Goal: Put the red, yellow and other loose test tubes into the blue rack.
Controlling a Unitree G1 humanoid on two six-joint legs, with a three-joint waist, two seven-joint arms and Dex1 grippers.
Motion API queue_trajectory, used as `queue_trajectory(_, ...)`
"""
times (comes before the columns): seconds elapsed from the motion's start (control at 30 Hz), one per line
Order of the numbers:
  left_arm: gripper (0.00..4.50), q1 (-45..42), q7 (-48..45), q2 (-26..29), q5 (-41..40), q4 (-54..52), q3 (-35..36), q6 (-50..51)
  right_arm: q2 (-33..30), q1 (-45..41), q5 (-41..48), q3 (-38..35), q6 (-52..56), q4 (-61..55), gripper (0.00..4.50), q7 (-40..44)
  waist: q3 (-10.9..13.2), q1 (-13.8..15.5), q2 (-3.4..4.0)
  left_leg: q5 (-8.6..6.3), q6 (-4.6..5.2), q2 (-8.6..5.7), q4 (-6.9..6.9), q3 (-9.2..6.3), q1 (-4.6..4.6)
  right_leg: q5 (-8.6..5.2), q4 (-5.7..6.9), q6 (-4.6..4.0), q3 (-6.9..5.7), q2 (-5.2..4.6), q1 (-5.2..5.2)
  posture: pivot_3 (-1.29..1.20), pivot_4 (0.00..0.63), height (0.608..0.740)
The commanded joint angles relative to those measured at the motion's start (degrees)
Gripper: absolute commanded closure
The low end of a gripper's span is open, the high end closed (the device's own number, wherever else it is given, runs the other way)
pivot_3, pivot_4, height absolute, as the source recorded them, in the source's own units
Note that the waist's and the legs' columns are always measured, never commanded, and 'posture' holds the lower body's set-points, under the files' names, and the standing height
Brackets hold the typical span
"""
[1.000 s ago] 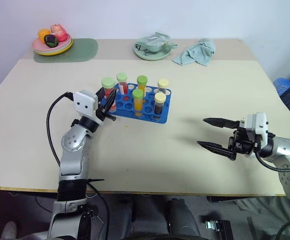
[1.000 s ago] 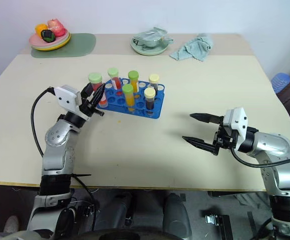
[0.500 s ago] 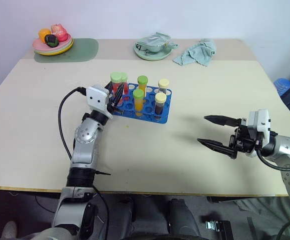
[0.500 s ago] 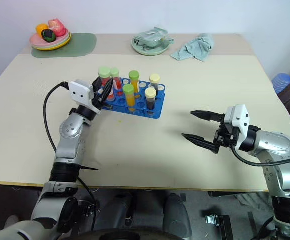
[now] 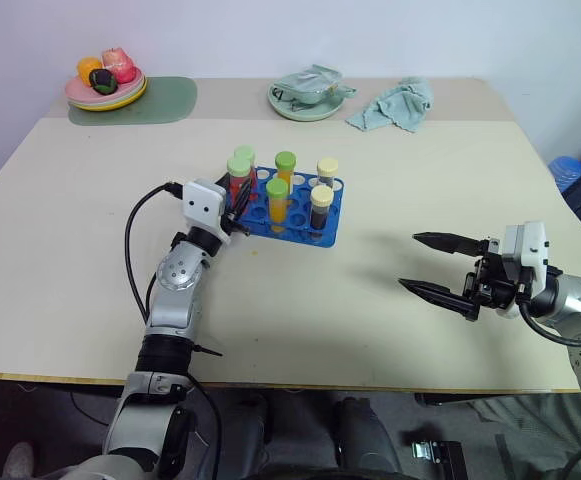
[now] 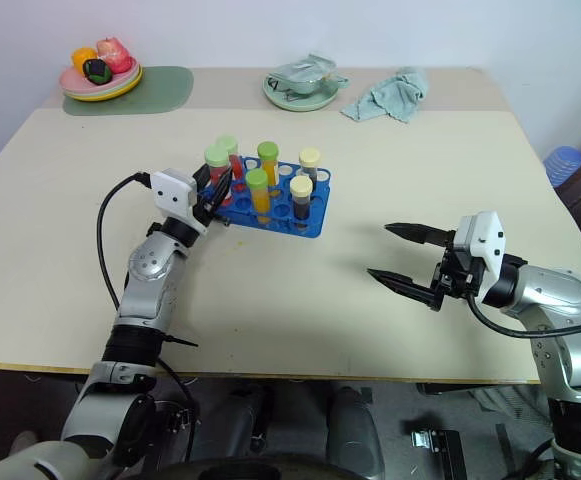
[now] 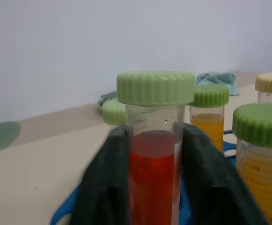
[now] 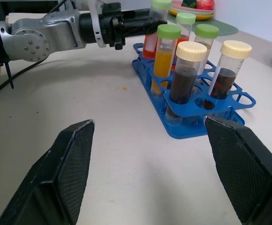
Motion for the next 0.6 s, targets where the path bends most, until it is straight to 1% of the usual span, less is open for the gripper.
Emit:
queue_trajectory(0.03, 0.76, 0.37, 1.68, 0.12, -0.13, -3.29, 0.33, 1.38, -0.48, -0.14, 0.93, -1.18, -0.32, -2.13, 0.67, -0.21, 0.00, -0.01, 0.00, 0.00, 0.00, 0.00, 0.00, 0.00, 0.00, 0.00, 0.00, 0.00, 0.00, 0.00, 0.00, 0.00, 0.150, 0.740)
queue_trajectory(0.07, 0.31, 0.54, 2.72, 0.19, 0.38, -4.23, 0.36, 2.19, -0.45, -0.23, 0.91, -1.11, -0.34, -2.04, 0.67, -0.20, 0.00, 0.01, 0.00, 0.00, 0.00, 0.00, 0.00, 0.00, 0.00, 0.00, 0.00, 0.00, 0.00, 0.00, 0.00, 0.00, 0.150, 0.740)
queue_trajectory(0.2, 0.31, 1.85, 1.87, 0.98, -0.98, -7.65, 0.29, 4.45, -0.16, -0.80, 0.72, -0.50, -0.43, -1.62, 0.67, -0.28, 0.00, -0.02, 0.00, 0.00, 0.00, 0.00, 0.00, 0.00, 0.00, 0.00, 0.00, 0.00, 0.00, 0.00, 0.00, 0.00, 0.150, 0.740)
queue_trajectory(0.23, 0.31, 2.46, 1.49, 0.85, -1.99, -8.42, 0.64, 4.58, -0.02, -0.96, 0.67, -0.32, -0.47, -1.46, 0.67, -0.35, 0.00, -0.02, 0.00, 0.00, 0.00, 0.00, 0.00, 0.00, 0.00, 0.00, 0.00, 0.00, 0.00, 0.00, 0.00, 0.00, 0.150, 0.740)
queue_trajectory(0.27, 0.31, 3.06, -0.32, 0.18, -4.73, -9.04, 1.15, 4.04, 0.11, -1.10, 0.61, -0.19, -0.55, -1.20, 0.67, -0.35, 0.00, -0.03, 0.01, 0.00, 0.00, 0.00, -0.01, 0.00, 0.00, 0.00, 0.00, 0.00, 0.00, 0.00, 0.00, 0.00, 0.150, 0.740)
queue_trajectory(0.33, 0.31, 5.41, -0.04, 1.22, -3.70, -10.87, 1.09, 3.85, 0.88, -1.23, 0.78, -0.18, -0.44, -0.86, 0.67, -1.17, -0.01, -0.04, 0.02, 0.00, -0.01, 0.01, -0.01, 0.00, 0.00, 0.00, 0.00, 0.00, 0.00, 0.00, 0.00, 0.00, 0.150, 0.740)
queue_trajectory(0.4, 0.31, 8.62, -0.99, 2.80, -4.44, -14.44, 1.13, 6.70, 1.97, -1.07, 0.66, -0.34, -0.14, -0.64, 0.67, -2.96, -0.01, -0.17, 0.02, 0.00, -0.01, 0.01, -0.02, 0.00, 0.00, 0.00, -0.01, 0.00, 0.00, 0.00, -0.01, 0.00, 0.150, 0.740)
queue_trajectory(0.47, 0.31, 12.89, -4.12, 5.71, -5.06, -19.23, 0.61, 7.42, 2.42, -0.11, 0.39, -0.55, -0.03, -0.77, 0.67, -3.88, -0.03, -0.21, 0.05, 0.00, 0.00, 0.02, -0.07, 0.00, 0.02, 0.00, -0.01, 0.00, 0.01, 0.00, -0.02, 0.00, 0.150, 0.740)
queue_trajectory(0.6, 0.31, 21.45, -9.37, 11.40, -10.43, -29.03, 2.71, 11.31, 2.55, 3.03, 0.76, -2.84, 0.09, -1.34, 0.67, -5.29, -0.05, 0.12, 0.09, -0.04, 0.06, 0.03, -0.09, 0.00, 0.02, 0.00, -0.05, -0.01, 0.03, 0.00, -0.01, 0.00, 0.150, 0.740)
